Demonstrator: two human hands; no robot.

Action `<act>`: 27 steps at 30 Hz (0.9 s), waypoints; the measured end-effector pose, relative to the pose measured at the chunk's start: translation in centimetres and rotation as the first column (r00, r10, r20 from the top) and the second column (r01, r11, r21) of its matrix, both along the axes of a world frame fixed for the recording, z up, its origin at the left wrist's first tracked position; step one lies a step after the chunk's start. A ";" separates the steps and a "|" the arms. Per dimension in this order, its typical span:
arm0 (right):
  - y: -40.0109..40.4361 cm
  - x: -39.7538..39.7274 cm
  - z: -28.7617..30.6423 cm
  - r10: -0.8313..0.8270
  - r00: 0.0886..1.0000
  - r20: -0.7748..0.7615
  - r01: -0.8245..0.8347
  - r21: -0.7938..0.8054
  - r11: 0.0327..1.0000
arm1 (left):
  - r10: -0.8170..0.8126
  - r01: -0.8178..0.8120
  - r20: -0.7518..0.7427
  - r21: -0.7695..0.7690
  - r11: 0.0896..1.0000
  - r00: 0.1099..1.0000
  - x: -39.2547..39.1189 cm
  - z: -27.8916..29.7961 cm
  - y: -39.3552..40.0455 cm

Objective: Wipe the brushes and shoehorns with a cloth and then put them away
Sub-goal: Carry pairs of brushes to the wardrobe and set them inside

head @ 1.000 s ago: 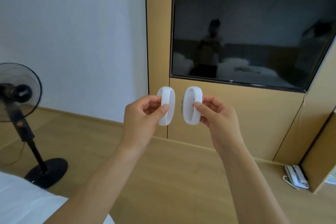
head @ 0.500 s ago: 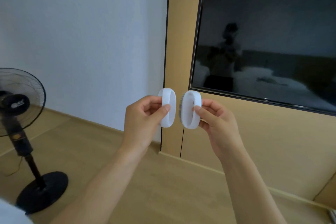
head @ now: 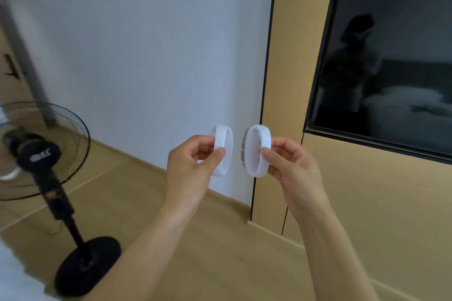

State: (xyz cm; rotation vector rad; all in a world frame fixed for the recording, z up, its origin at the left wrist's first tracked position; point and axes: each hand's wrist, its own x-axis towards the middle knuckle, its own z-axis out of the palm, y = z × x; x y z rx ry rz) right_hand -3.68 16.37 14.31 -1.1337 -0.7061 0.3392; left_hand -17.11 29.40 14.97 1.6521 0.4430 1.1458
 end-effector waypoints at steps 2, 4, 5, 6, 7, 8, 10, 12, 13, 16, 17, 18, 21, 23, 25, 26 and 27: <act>3.1 2.3 -0.6 0.042 0.999 0.002 -0.042 0.003 0.999 | 0.050 -0.050 -0.016 -0.008 0.999 0.999 1.6 -0.5 2.5; 6.4 4.7 -0.9 0.085 0.996 0.006 -0.085 -0.001 0.996 | 0.099 -0.100 -0.030 -0.005 0.995 0.995 3.4 -0.9 5.1; 8.1 6.0 -1.0 0.111 0.994 0.009 -0.111 -0.004 0.994 | 0.127 -0.127 -0.035 0.002 0.992 0.991 4.3 -0.9 6.5; 9.8 7.4 -1.1 0.139 0.990 0.014 -0.139 -0.008 0.990 | 0.159 -0.159 -0.043 0.009 0.987 0.986 5.4 -1.0 7.8; 11.6 8.7 -1.0 0.168 0.986 0.021 -0.168 -0.012 0.986 | 0.193 -0.192 -0.047 0.012 0.981 0.980 6.5 -0.9 9.1; 13.2 10.1 -0.9 0.200 0.979 0.026 -0.200 -0.017 0.980 | 0.224 -0.223 -0.048 0.013 0.975 0.974 7.6 -0.8 10.4; 16.4 12.8 -0.5 0.250 0.968 0.032 -0.249 -0.028 0.968 | 0.266 -0.265 -0.059 0.010 0.964 0.962 10.0 -0.3 12.9; 19.4 15.3 0.0 0.282 0.959 0.036 -0.280 -0.043 0.959 | 0.299 -0.299 -0.073 0.015 0.954 0.951 12.3 0.1 15.4; 21.0 16.7 0.3 0.305 0.951 0.044 -0.303 -0.052 0.952 | 0.320 -0.320 -0.072 0.016 0.947 0.945 13.6 0.2 16.6; 26.0 20.2 0.9 0.346 0.937 0.056 -0.341 -0.080 0.937 | 0.388 -0.389 -0.054 -0.003 0.921 0.920 16.9 0.5 20.3; 27.5 21.1 1.0 0.352 0.934 0.062 -0.347 -0.083 0.934 | 0.415 -0.416 -0.056 -0.006 0.909 0.908 17.7 0.4 21.4; 29.0 21.8 1.0 0.356 0.932 0.065 -0.350 -0.088 0.933 | 0.440 -0.441 -0.066 -0.002 0.897 0.896 18.3 0.3 22.5; 33.6 23.6 0.6 0.383 0.921 0.070 -0.377 -0.089 0.922 | 0.498 -0.498 -0.099 0.026 0.867 0.862 19.7 0.1 25.7; 36.6 24.7 0.3 0.404 0.912 0.070 -0.397 -0.093 0.913 | 0.527 -0.528 -0.131 0.031 0.849 0.840 20.3 -0.2 28.3; 39.5 25.7 -0.2 0.416 0.907 0.069 -0.409 -0.098 0.907 | 0.544 -0.547 -0.194 0.042 0.836 0.816 20.9 -0.8 31.3; 41.1 26.2 -0.6 0.417 0.906 0.069 -0.409 -0.102 0.907 | 0.547 -0.553 -0.234 0.046 0.832 0.804 21.2 -1.2 33.0; 42.6 26.7 -1.0 0.414 0.908 0.066 -0.406 -0.109 0.907 | 0.546 -0.557 -0.274 0.042 0.829 0.792 21.5 -1.7 34.7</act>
